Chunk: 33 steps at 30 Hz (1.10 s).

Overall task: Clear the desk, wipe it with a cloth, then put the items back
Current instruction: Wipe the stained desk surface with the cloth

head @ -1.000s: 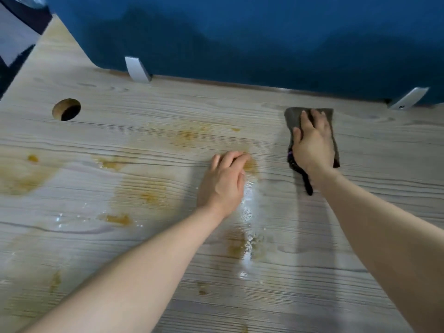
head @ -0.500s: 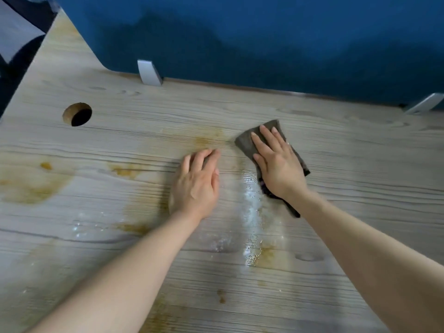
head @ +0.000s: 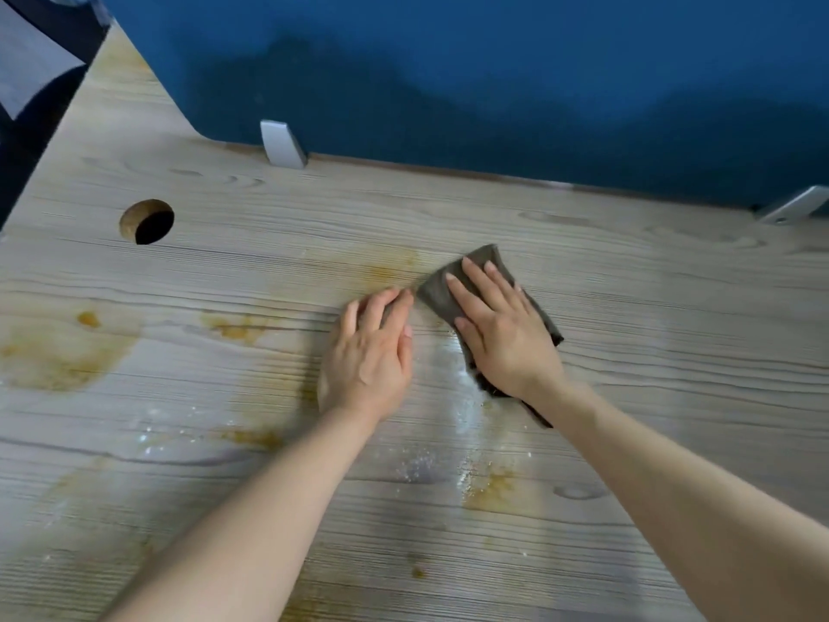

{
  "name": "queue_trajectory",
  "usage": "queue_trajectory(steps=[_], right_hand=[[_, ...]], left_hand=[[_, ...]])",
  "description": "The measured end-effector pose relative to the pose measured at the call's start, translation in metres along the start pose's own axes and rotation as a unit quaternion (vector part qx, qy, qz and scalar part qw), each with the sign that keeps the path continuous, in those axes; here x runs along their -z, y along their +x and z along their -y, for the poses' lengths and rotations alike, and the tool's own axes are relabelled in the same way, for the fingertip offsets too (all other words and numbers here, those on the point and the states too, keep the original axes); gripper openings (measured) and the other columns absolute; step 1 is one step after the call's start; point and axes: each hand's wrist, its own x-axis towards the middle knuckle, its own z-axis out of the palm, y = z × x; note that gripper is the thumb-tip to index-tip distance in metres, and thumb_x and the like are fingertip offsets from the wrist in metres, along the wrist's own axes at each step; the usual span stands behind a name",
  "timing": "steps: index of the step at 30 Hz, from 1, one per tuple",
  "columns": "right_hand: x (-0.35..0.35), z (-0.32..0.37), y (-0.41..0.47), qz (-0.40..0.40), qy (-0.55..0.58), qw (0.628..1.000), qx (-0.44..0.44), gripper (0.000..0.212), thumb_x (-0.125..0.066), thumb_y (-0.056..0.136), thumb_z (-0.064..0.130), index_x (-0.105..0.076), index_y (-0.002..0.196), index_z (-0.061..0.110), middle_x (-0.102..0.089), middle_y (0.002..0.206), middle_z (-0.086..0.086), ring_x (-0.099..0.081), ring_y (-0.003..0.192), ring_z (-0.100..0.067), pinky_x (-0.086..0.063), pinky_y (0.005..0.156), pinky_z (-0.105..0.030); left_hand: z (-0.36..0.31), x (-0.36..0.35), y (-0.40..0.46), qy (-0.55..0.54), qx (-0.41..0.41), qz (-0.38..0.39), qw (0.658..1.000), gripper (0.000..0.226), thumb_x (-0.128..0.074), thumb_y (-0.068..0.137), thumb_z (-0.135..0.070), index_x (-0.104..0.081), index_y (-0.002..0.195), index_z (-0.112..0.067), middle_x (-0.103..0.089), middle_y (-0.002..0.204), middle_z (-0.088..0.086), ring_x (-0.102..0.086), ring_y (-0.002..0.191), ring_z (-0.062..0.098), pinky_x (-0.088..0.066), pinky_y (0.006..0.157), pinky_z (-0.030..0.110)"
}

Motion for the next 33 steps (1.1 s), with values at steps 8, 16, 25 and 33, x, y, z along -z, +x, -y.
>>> queue_trajectory(steps=[8,16,25,33], right_hand=[[0.015,-0.021,0.071,-0.03,0.005,0.996,-0.079,0.049,-0.031,0.101,0.035,-0.024,0.149,0.027,-0.012,0.158,0.001,-0.005,0.146,-0.021,-0.01,0.117,-0.043],[0.017,-0.037,-0.021,-0.002,-0.007,0.997,-0.082,0.049,-0.028,0.101,0.041,-0.019,0.149,0.032,-0.009,0.158,0.008,-0.001,0.146,-0.015,-0.006,0.118,-0.04],[-0.004,0.015,0.001,-0.058,-0.018,0.986,-0.158,0.054,-0.029,0.098,0.038,-0.021,0.15,0.025,-0.01,0.159,-0.002,-0.003,0.146,-0.025,-0.009,0.116,-0.044],[0.011,-0.026,-0.032,-0.046,0.008,0.981,-0.187,0.051,-0.027,0.101,0.041,-0.015,0.15,0.032,-0.003,0.159,0.005,0.001,0.146,-0.017,-0.007,0.117,-0.039]], left_hand=[[0.002,-0.002,0.0,0.008,-0.008,-0.019,1.0,0.047,-0.034,0.092,-0.032,-0.048,0.135,-0.023,-0.05,0.132,-0.004,-0.044,0.111,0.023,-0.042,0.096,0.035],[0.001,0.002,0.0,0.003,-0.006,0.01,1.0,0.051,-0.025,0.093,-0.035,-0.044,0.138,-0.023,-0.047,0.135,-0.002,-0.041,0.112,0.024,-0.043,0.094,0.037],[0.001,-0.001,0.0,-0.008,-0.01,-0.012,1.0,0.047,-0.03,0.092,-0.033,-0.049,0.133,-0.021,-0.05,0.132,-0.001,-0.045,0.109,0.027,-0.043,0.094,0.037],[0.003,-0.003,0.0,-0.004,-0.017,-0.016,1.0,0.048,-0.03,0.093,-0.032,-0.048,0.135,-0.02,-0.05,0.132,0.002,-0.042,0.107,0.027,-0.042,0.094,0.039]])
